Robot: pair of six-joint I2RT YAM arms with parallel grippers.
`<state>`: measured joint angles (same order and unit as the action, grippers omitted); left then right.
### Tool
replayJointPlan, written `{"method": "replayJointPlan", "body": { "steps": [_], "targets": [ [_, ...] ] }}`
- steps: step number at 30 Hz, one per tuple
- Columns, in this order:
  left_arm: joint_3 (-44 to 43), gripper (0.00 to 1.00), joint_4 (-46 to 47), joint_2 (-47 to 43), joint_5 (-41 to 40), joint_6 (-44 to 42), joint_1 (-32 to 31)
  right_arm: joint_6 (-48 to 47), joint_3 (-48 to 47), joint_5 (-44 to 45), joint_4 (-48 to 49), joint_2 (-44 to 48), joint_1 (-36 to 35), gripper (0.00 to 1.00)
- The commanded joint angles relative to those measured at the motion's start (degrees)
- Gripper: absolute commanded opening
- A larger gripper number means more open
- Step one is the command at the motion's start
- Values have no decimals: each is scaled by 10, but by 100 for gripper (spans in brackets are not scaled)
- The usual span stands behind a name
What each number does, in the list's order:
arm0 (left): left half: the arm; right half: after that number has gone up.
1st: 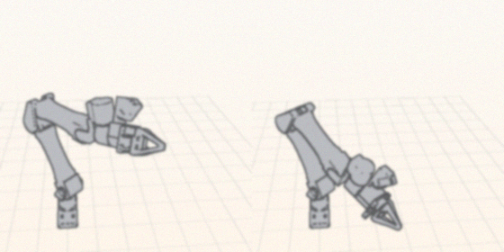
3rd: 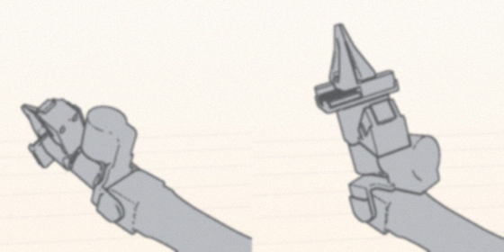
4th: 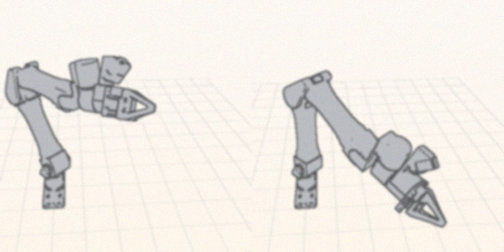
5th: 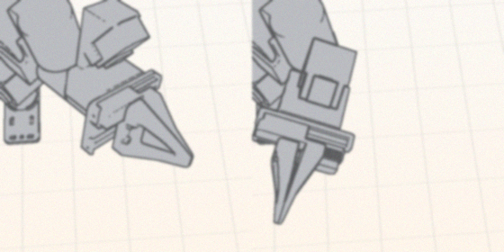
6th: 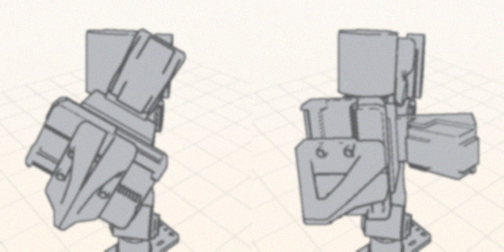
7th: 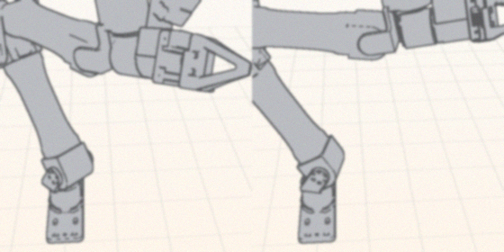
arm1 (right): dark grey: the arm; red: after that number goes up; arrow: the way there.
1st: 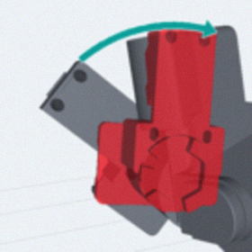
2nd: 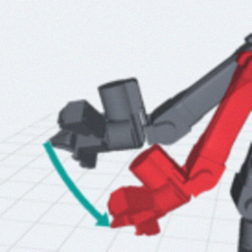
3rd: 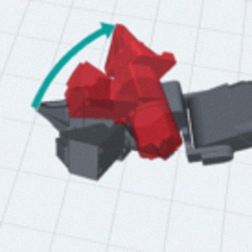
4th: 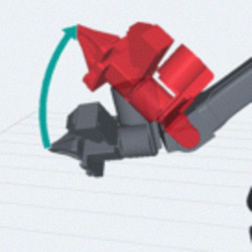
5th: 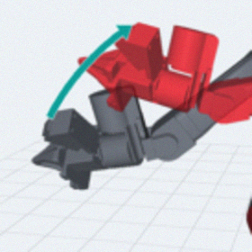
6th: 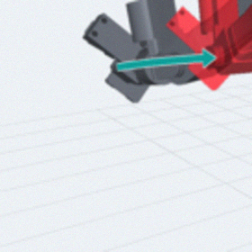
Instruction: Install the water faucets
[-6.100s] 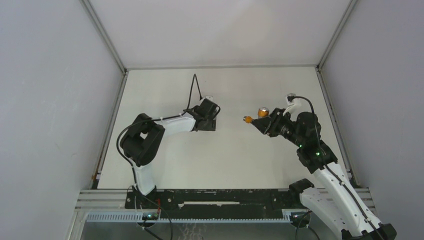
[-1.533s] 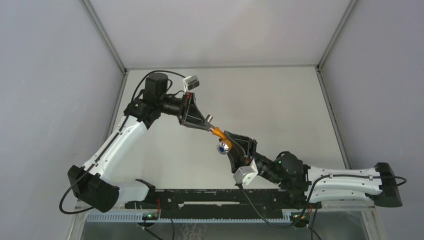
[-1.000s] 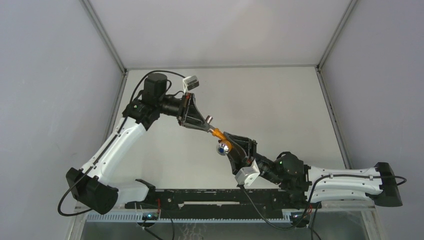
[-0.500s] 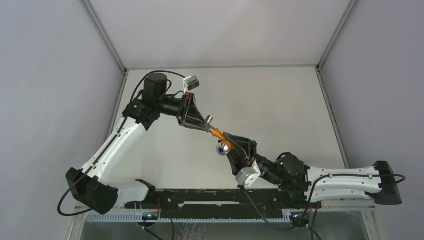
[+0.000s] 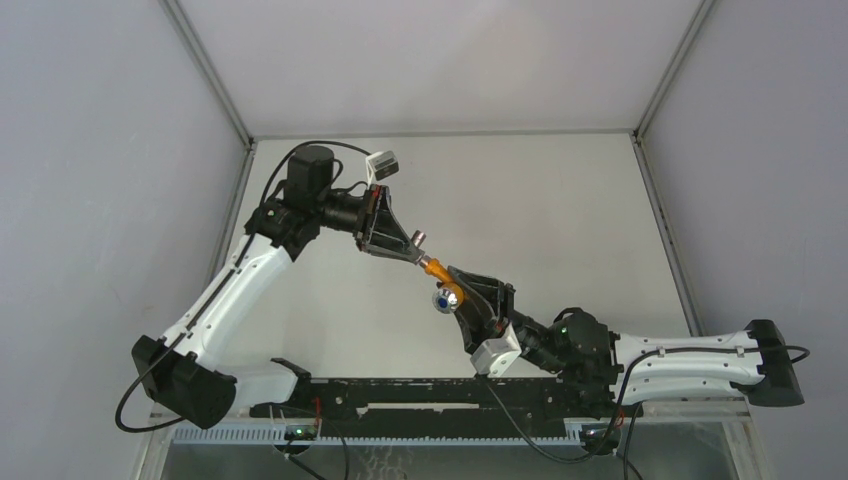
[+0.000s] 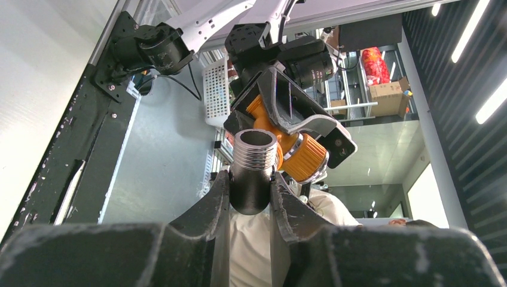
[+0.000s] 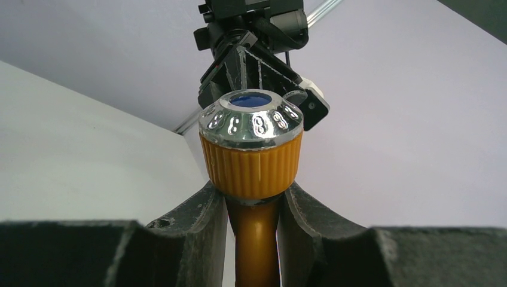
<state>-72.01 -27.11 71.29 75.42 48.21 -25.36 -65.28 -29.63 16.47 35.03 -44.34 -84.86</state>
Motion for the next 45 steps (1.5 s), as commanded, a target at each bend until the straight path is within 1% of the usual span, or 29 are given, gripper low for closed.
{"method": "replayJointPlan", "body": {
  "steps": [1, 15, 25, 45],
  "targets": [
    [-44, 0, 21, -12, 18, 10, 2, 2, -1, 13, 30, 5, -6, 0],
    [-43, 0, 22, -23, 20, 7, -7, 12, -2, 3, 42, -12, -1, 0],
    [-34, 0, 23, -26, 22, 3, -15, -3, -2, 2, 65, -14, 2, 0],
    [-41, 0, 24, -22, 27, 4, -25, 3, 5, -22, 81, -8, 1, 0]
  ]
}}
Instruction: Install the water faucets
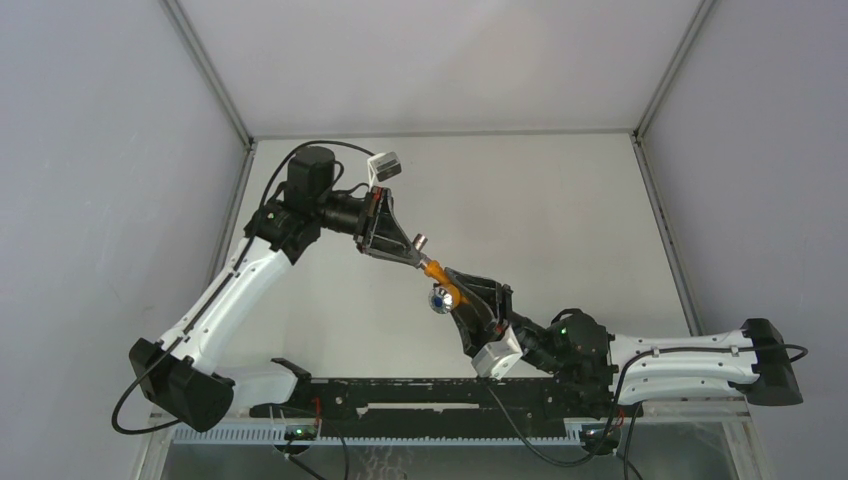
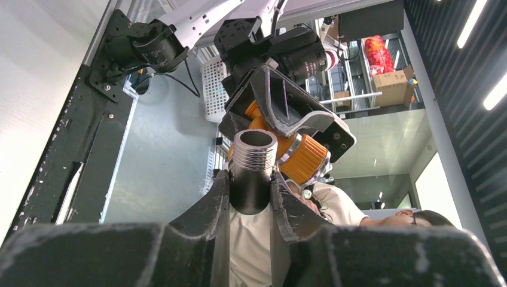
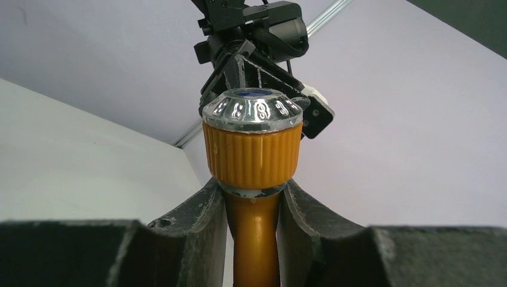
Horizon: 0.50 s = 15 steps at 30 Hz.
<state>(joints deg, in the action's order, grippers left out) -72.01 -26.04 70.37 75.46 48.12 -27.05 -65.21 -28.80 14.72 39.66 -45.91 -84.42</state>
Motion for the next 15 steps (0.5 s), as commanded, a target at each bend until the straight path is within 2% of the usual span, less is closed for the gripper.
{"method": "replayJointPlan", "body": {
  "steps": [1, 15],
  "targets": [
    [-41, 0, 13, -11, 27, 4, -8, 2, -3, -5, 32, 9, -4, 0],
    [-44, 0, 12, -7, 19, 11, -9, -3, -3, 6, 20, 24, -25, 0]
  ]
}}
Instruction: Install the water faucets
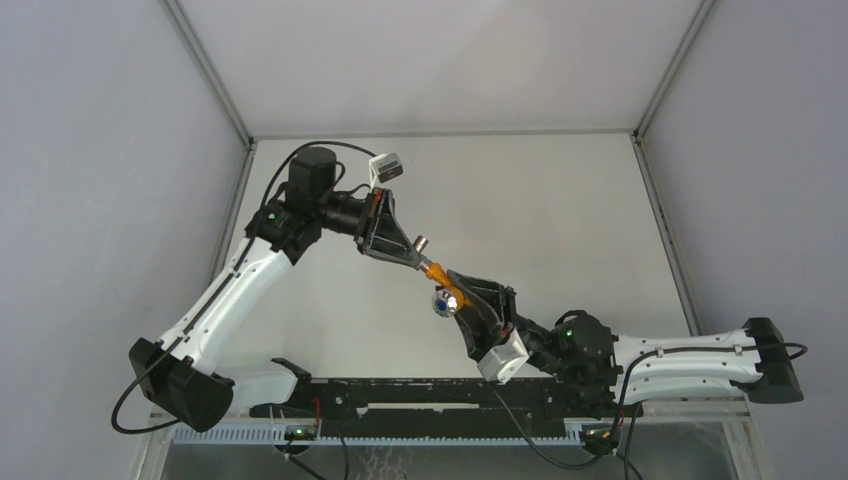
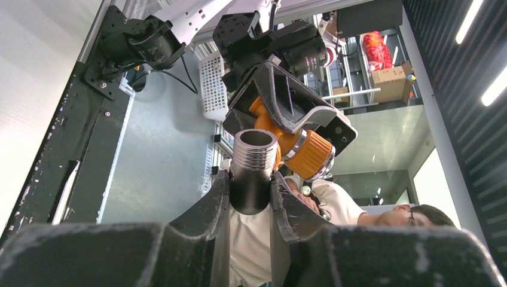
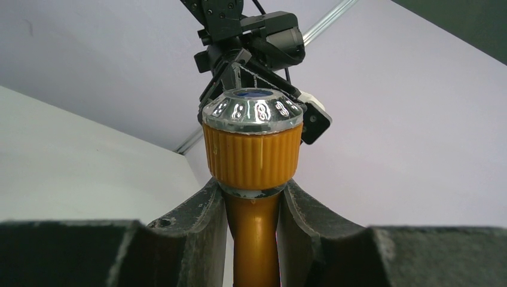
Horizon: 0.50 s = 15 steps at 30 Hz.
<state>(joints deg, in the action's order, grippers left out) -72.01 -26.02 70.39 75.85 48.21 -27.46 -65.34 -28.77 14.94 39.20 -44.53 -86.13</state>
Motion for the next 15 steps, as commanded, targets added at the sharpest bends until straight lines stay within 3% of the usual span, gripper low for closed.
{"method": "replayJointPlan", "body": {
  "steps": [1, 15],
  "targets": [
    [-45, 0, 12, -9, 13, 10, -6, 0, -3, 4, 22, 11, -7, 0],
    [-56, 0, 11, -23, 18, 15, -19, 23, -1, -8, 37, 0, -8, 0]
  ]
}}
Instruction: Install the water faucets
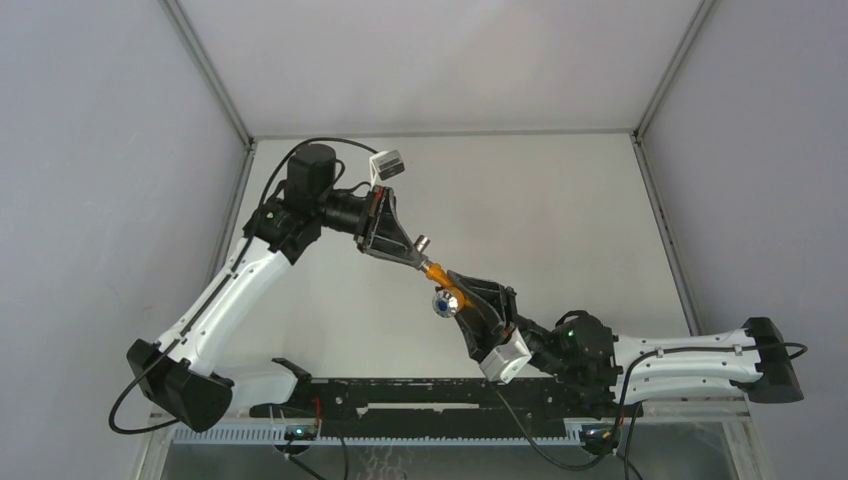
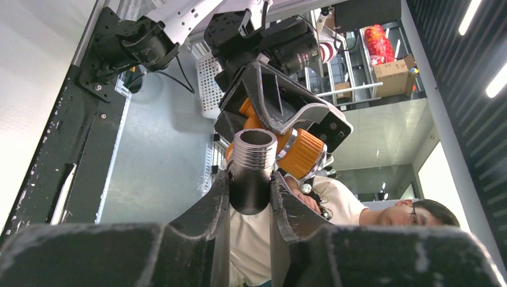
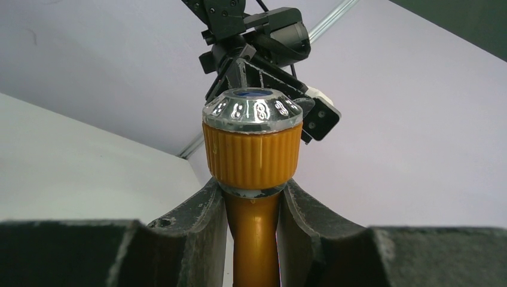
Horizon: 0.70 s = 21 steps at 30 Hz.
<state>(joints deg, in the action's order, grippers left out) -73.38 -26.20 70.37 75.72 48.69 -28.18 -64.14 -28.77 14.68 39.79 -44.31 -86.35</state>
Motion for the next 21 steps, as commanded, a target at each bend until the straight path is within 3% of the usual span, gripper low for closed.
{"method": "replayJointPlan", "body": {
  "steps": [1, 21],
  "targets": [
    [-42, 0, 12, -23, 20, 10, -13, 12, -1, -8, 32, -3, -5, 0],
    [-25, 0, 12, -20, 15, 0, -25, -8, -1, -8, 59, -5, -14, 0]
  ]
}}
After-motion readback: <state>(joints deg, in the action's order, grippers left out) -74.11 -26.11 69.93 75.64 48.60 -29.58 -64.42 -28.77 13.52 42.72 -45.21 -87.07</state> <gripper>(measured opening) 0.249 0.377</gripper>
